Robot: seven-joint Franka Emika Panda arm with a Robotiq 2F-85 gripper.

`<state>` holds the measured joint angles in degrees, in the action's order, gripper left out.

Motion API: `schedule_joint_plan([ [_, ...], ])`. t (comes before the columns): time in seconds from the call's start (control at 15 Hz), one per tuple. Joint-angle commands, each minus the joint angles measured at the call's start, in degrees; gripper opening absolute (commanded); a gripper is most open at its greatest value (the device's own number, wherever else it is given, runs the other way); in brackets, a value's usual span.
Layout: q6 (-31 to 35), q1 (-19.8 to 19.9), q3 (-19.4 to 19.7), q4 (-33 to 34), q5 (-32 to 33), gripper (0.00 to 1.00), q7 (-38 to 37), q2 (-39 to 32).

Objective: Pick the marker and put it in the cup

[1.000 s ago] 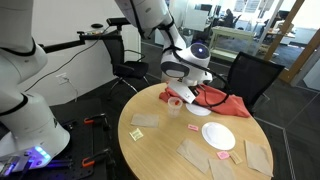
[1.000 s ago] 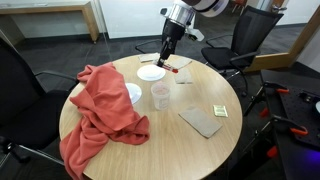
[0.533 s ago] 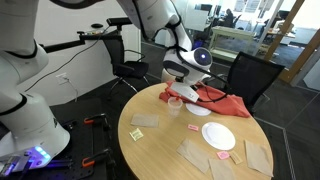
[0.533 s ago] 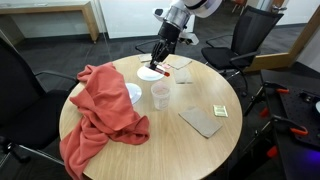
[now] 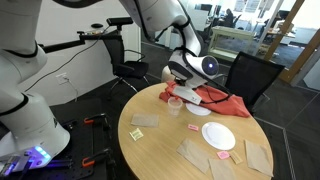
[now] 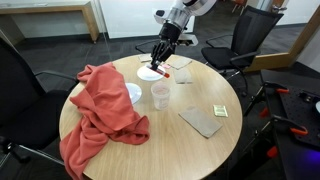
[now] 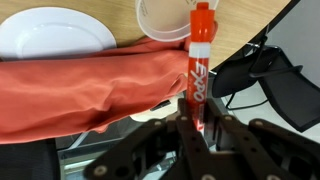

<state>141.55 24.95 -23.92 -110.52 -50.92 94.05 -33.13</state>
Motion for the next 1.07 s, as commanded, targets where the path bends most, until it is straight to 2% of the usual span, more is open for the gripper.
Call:
schedule_joint_plan([
  [0.0,-1.9,-4.8,5.1,0.5,-3.3,0.05,1.6,1.0],
  [0.27,-2.5,-4.6,5.7,2.2,-15.7,0.05,16.1,0.0],
  [0.53,-9.5,-6.4,10.2,2.6,-27.0,0.05,30.8,0.8],
  [0.67,-15.9,-7.9,13.4,2.6,-28.6,0.05,35.3,0.8],
  [1.0,-30.9,-10.7,19.5,3.4,-27.2,0.05,39.5,-0.2],
])
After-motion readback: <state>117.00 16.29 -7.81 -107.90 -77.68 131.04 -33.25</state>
